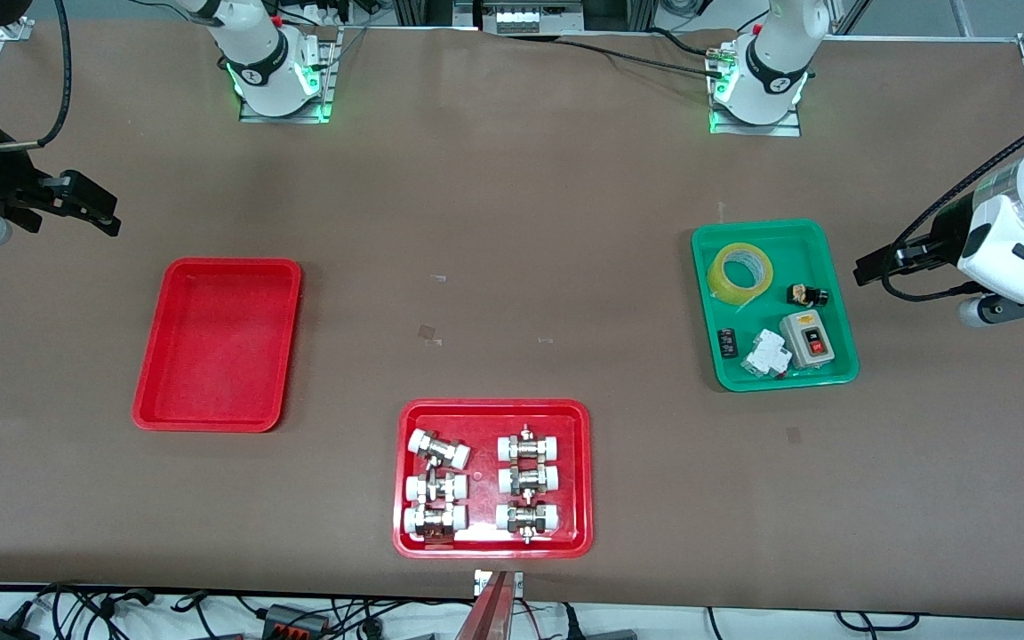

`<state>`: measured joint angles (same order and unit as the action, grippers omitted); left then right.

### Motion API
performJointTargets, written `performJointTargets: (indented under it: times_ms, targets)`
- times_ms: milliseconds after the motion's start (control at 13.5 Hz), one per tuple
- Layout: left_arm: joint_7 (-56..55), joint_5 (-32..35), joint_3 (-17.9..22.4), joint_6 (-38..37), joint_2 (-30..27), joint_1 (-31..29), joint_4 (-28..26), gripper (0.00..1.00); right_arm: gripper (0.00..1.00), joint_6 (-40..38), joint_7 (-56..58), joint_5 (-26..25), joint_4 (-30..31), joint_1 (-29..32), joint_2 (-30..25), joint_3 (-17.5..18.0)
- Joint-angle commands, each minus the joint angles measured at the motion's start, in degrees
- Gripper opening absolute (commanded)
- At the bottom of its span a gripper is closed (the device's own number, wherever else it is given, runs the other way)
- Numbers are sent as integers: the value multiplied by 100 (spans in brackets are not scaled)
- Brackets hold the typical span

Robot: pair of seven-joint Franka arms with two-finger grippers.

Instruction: Left arm passes tape to right arm into tray

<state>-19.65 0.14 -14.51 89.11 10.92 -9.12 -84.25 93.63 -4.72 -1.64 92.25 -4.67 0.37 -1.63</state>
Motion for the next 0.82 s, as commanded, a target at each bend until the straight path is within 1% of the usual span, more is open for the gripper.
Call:
performJointTargets:
  times_ms: [0, 223, 297, 446, 669, 743]
  targets:
    - [146, -41, -34, 133, -178, -55, -188, 100, 100, -73, -38, 50, -41, -8, 7, 14]
    - [146, -23, -34, 133, -126, -20, -197, 100, 100, -65, -20, 59, -32, -17, 16, 14]
    - [146, -23, -34, 90, 40, -37, -188, 100, 100, -64, -55, 59, -41, -17, 16, 14]
    - [241, -58, -26, 81, 129, -98, -293, 100, 100, -64, -47, 59, -32, -8, 16, 14]
    - [540, -49, -17, 142, 156, -248, -994, 100, 100, -73, -55, 59, -32, -8, 7, 14]
    - [541, -58, -17, 377, 69, -283, -1458, 100, 100, -73, -55, 59, -32, -8, 7, 14]
